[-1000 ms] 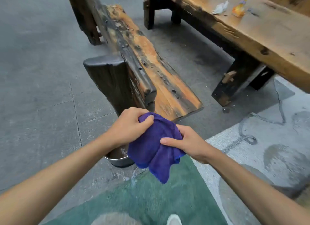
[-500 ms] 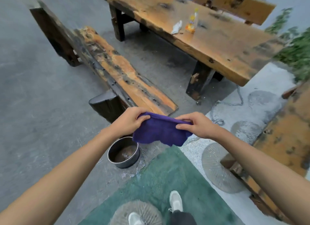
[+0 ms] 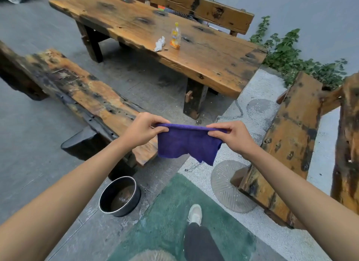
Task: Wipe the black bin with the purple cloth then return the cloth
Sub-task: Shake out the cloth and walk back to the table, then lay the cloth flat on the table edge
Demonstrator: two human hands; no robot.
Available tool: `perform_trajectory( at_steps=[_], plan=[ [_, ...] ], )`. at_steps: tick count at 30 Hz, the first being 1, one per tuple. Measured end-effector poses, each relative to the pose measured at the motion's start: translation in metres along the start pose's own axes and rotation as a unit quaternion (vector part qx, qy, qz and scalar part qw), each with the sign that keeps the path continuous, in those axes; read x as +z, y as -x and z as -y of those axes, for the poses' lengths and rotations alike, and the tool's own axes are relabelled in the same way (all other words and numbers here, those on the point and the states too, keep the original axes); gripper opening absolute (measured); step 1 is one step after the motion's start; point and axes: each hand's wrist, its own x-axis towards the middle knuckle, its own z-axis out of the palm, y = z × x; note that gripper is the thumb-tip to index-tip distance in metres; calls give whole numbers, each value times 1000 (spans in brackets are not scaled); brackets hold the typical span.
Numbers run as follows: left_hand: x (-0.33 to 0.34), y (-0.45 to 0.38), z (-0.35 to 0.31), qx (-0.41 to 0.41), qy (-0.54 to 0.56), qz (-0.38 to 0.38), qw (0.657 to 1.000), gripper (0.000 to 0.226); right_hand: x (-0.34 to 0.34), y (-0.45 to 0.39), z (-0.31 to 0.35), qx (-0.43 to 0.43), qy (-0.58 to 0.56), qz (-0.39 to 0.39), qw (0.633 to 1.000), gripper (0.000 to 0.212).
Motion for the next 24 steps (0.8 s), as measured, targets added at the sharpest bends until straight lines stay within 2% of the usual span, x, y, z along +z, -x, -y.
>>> perform_trajectory(
  at_steps=[6, 10, 16, 24],
  plan=[
    [33, -80, 12, -2, 7, 2, 1000, 21, -43, -47, -39, -5, 89, 13, 996, 22],
    [53, -142, 21, -4, -13, 36, 999, 24, -78, -90, -67, 5, 152, 22, 988, 18],
    [84, -235, 33, -25, -27, 31, 999, 22, -124, -148, -108, 36, 175, -29, 984, 12],
    [112, -334, 46, -22, -54, 7, 998, 31, -158, -221, -151, 55, 208, -56, 975, 21]
  ],
)
